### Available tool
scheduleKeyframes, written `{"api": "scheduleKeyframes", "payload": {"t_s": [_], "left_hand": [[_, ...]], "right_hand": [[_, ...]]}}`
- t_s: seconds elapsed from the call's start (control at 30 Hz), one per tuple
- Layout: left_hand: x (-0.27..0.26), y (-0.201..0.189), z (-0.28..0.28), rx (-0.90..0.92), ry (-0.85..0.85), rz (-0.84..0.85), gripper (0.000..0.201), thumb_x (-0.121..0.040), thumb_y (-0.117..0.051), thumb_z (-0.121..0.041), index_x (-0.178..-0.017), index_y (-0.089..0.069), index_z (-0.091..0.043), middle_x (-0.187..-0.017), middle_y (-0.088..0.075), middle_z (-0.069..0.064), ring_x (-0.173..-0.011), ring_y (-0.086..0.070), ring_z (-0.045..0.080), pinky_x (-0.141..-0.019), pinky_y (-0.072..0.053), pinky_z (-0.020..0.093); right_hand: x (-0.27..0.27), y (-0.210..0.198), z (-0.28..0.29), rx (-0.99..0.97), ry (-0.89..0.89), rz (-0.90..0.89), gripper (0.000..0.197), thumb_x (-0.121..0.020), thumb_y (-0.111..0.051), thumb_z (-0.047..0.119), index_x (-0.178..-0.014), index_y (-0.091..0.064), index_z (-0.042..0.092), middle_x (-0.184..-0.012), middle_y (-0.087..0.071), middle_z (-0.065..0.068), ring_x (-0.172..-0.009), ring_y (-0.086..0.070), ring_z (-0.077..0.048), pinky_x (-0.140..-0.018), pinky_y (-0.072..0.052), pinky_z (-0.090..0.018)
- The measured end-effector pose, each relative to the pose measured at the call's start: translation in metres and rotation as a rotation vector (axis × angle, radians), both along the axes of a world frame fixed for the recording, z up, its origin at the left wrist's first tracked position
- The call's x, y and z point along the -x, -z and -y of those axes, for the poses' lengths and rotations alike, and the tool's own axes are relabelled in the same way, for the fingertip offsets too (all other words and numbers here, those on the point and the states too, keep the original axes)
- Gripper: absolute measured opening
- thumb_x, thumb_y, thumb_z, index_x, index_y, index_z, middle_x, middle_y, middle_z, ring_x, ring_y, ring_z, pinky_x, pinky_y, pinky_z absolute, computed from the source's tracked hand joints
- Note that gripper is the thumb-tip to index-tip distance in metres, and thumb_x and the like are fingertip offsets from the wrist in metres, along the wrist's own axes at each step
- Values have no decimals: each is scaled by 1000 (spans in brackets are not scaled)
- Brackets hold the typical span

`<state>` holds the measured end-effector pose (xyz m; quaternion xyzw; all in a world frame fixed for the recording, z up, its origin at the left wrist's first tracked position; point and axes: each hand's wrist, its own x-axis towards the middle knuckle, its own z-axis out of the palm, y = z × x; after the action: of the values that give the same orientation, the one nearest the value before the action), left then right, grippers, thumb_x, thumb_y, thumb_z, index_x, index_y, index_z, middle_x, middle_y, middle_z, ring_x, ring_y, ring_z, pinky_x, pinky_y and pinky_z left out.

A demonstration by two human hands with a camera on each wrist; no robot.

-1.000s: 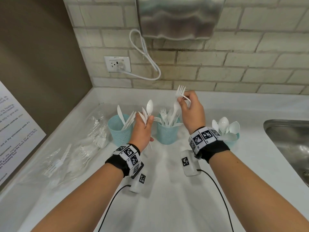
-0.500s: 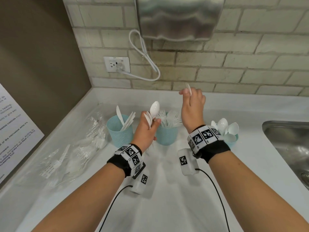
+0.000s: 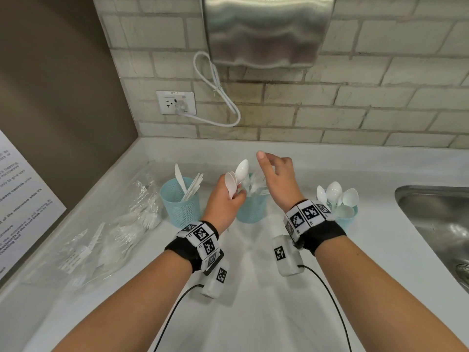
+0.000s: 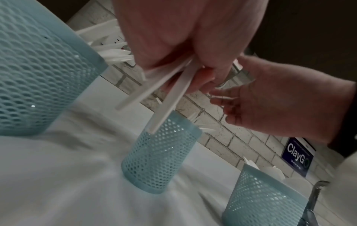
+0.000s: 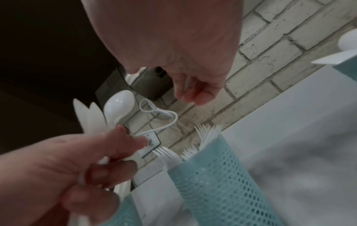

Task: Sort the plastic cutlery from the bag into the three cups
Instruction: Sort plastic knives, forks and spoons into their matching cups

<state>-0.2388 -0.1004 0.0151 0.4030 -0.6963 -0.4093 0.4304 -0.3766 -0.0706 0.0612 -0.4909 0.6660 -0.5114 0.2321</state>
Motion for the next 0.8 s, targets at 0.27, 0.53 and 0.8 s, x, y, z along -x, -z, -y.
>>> {"api": "scheduleKeyframes", "payload": {"t_s": [0.27, 0.53, 0.8], "left_hand": [[34, -8, -8, -6, 54, 60, 29, -83, -63, -10, -110, -55, -7, -99, -65, 1, -91, -63, 13, -76, -49, 19], [85, -13, -33, -22, 230, 210, 26, -88, -63, -18, -108, -47, -14, -95, -60, 3, -81, -59, 17, -70, -50, 30], [126, 12, -48, 113, 413, 582, 53, -83, -64, -46, -128, -49, -23, -123, -37, 3, -120, -32, 18, -102, -36, 34]], "right_hand": [[-16, 1, -25, 66, -85, 87, 35, -77, -75, 27, -98, -53, 9, -74, -50, 6, -60, -47, -2, -60, -42, -17], [41, -12, -46, 43, 20, 59, 20, -94, -53, 30, -103, -44, 14, -88, -56, -8, -73, -55, -19, -66, -46, -32], [124, -24, -75, 70, 239, -104, 17, -98, -44, 27, -104, -38, 12, -94, -48, -9, -75, -49, -20, -60, -41, -27]]}}
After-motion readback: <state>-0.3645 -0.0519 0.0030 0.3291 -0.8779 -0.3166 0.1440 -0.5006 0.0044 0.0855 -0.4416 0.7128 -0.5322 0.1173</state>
